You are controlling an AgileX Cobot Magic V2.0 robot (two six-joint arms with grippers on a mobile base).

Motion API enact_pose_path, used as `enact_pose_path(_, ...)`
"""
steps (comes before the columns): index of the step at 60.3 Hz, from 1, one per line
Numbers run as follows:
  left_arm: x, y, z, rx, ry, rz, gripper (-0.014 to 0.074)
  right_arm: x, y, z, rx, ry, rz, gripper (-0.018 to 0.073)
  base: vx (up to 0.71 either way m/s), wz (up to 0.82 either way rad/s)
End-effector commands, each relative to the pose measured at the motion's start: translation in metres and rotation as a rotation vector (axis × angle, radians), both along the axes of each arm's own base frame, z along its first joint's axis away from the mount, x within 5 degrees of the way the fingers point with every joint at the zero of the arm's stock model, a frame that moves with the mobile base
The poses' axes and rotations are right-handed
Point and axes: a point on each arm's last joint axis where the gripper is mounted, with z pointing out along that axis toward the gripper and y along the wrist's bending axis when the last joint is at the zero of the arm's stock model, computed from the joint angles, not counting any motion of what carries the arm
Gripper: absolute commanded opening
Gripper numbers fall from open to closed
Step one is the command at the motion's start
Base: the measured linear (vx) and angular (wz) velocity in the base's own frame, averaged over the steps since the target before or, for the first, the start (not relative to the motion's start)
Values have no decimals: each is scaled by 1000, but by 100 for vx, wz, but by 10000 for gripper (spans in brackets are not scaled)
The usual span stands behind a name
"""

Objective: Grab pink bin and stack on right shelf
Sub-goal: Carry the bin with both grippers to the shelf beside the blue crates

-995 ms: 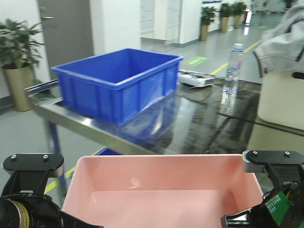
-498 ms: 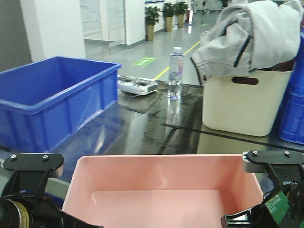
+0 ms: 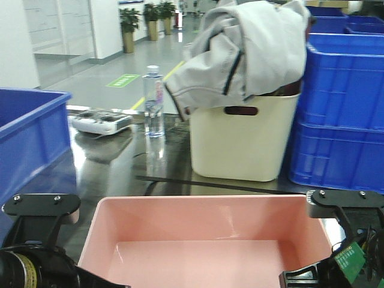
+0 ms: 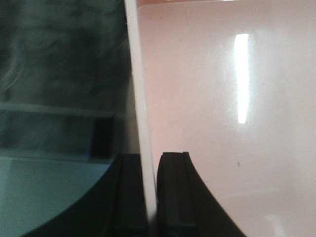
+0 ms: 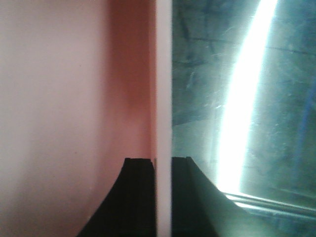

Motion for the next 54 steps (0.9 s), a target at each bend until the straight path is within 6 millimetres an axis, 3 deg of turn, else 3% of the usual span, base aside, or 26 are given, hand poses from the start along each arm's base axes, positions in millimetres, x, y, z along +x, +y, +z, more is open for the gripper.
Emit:
enact_pose_path(1,0,6,18,-13,-91,-7,41,1,-9,15,-55,-89,6,-9,18,-42)
enact_pose_path(28,0,6,18,-13,-91,-7,41,1,-9,15,-55,-89,6,-9,15,-39)
enact_pose_path(54,0,6,18,-13,-91,-7,41,1,-9,15,-54,-89,5,-9,5,-9)
